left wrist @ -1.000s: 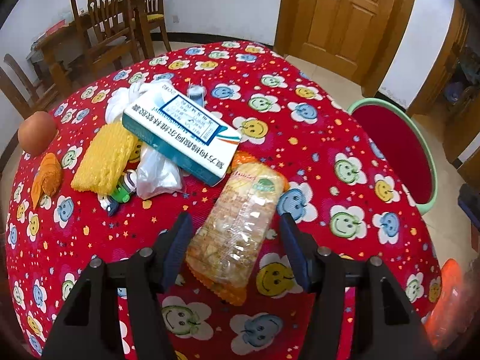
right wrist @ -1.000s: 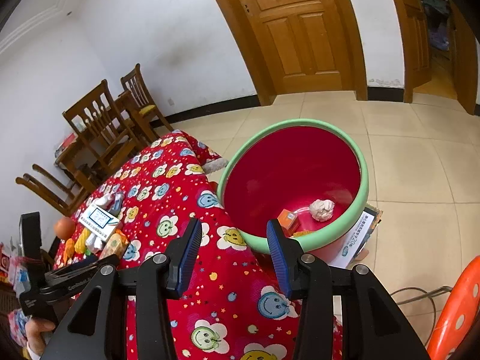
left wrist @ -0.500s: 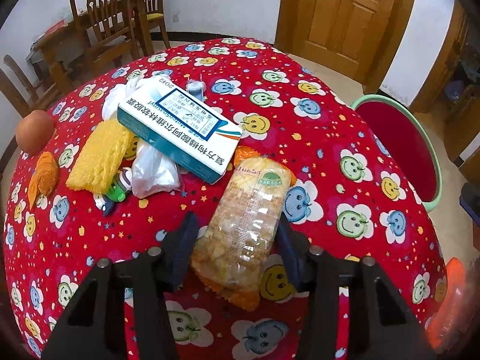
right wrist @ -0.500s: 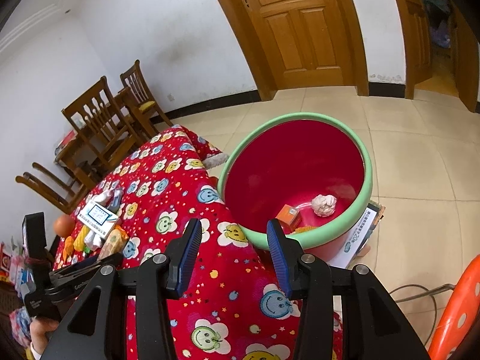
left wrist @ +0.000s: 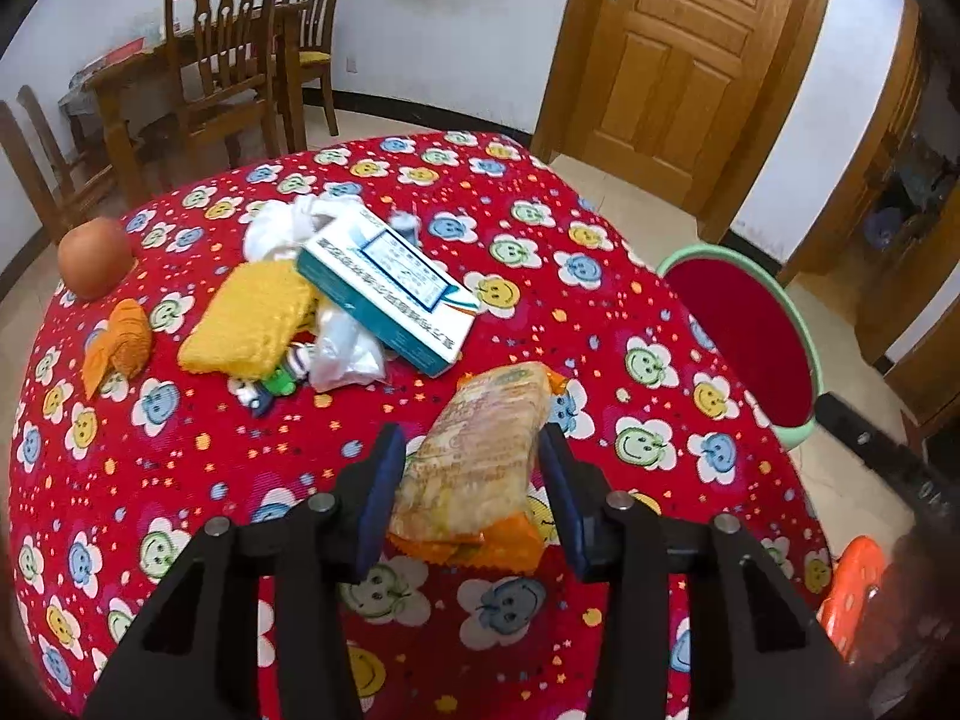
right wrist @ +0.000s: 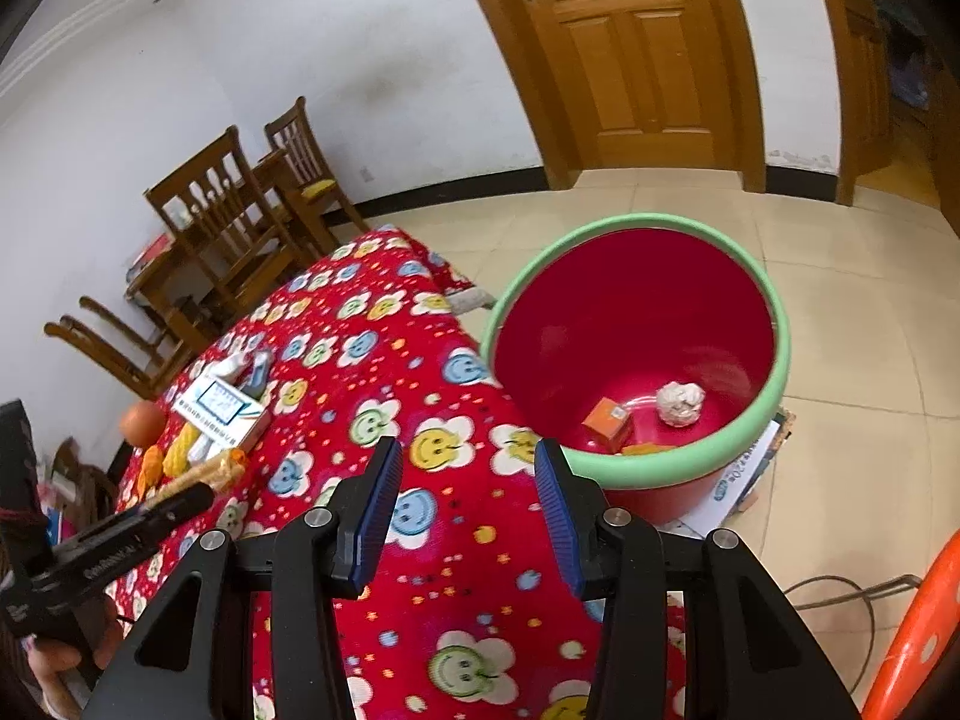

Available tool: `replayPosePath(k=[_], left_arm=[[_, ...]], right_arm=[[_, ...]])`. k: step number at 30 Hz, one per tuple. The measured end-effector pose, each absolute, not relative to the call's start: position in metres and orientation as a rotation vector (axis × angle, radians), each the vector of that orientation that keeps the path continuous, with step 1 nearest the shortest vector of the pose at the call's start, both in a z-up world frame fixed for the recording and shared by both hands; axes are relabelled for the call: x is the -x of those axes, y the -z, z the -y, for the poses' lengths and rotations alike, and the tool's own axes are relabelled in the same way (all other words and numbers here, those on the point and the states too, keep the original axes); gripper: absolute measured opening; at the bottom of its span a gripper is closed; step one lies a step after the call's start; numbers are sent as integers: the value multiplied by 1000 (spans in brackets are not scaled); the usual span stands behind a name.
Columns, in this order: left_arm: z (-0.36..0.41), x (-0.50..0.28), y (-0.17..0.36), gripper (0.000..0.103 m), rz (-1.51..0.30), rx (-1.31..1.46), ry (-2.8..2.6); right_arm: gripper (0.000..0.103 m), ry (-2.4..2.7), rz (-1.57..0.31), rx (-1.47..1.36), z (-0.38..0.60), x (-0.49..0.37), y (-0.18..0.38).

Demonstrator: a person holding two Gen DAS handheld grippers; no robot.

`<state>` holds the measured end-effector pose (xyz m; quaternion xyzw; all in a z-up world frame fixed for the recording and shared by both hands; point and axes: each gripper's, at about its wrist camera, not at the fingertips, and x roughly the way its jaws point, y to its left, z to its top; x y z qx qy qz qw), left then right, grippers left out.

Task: Collect trash
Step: 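Grasp the clear bread bag with the left gripper while the right grasps the white medicine box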

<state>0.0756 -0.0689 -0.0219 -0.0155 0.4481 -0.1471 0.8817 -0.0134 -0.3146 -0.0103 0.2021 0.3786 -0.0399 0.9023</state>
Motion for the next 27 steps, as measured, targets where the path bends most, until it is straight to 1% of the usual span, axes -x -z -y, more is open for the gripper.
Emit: replayPosePath(k=[12,14,21,27], left_arm=[[9,-79,-3,45,-846,128,155],[-1,-81,-5,45,-838,140,131],[-28,-86,-4,45,-808,149,32],[-44,-92,-1,45,-790,164,-22]], right_arm=[[53,-42,-832,-360,274,-11,10],[57,-75,-838,-336,262,-17,9],[59,-174,-883,-264,227,-43,9],[68,-253,-901,-224,199,-68,11]])
